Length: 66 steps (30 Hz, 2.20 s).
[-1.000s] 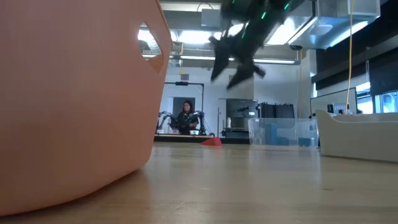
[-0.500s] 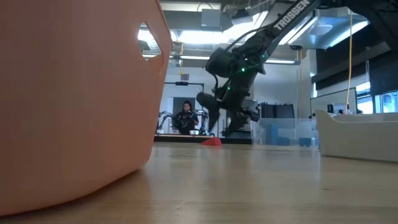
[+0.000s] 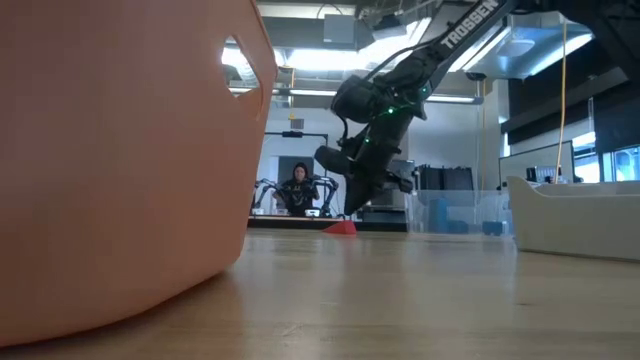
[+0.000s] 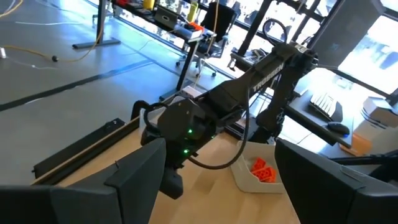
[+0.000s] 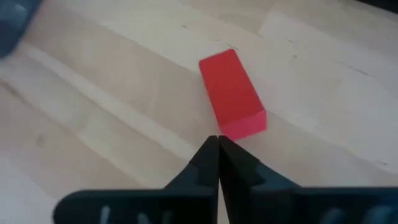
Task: Sort & place blocks by color
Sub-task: Put the red block into the black bin
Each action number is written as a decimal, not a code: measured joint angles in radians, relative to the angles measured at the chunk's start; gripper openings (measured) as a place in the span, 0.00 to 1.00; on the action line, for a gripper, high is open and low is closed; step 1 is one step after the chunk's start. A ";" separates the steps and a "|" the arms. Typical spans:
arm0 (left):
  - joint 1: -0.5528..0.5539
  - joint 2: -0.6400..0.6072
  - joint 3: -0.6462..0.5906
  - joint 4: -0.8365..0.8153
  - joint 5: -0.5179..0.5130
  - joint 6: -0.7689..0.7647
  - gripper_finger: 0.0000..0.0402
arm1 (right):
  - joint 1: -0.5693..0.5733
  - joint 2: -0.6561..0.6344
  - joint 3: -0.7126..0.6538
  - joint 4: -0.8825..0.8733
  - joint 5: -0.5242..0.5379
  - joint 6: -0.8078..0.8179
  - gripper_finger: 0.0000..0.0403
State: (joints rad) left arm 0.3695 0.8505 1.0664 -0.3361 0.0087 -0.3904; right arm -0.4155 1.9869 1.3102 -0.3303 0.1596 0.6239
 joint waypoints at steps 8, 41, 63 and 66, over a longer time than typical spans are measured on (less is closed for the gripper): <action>0.000 0.000 0.000 -0.017 -0.002 -0.001 0.73 | -0.029 0.026 0.000 0.058 -0.052 -0.001 0.01; 0.000 0.023 -0.001 -0.047 -0.026 0.007 0.73 | 0.051 -0.045 -0.004 -0.340 -0.275 -0.241 0.00; 0.000 0.040 -0.001 -0.060 -0.026 0.009 0.73 | 0.310 -0.206 -0.011 -0.343 -0.287 -0.124 0.00; 0.000 0.040 -0.001 -0.060 -0.026 0.010 0.73 | 0.301 -0.251 -0.011 -0.354 -0.240 -0.071 0.00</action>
State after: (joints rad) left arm 0.3698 0.8906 1.0653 -0.3965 -0.0174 -0.3809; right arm -0.1149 1.7359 1.2995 -0.6846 -0.0806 0.5534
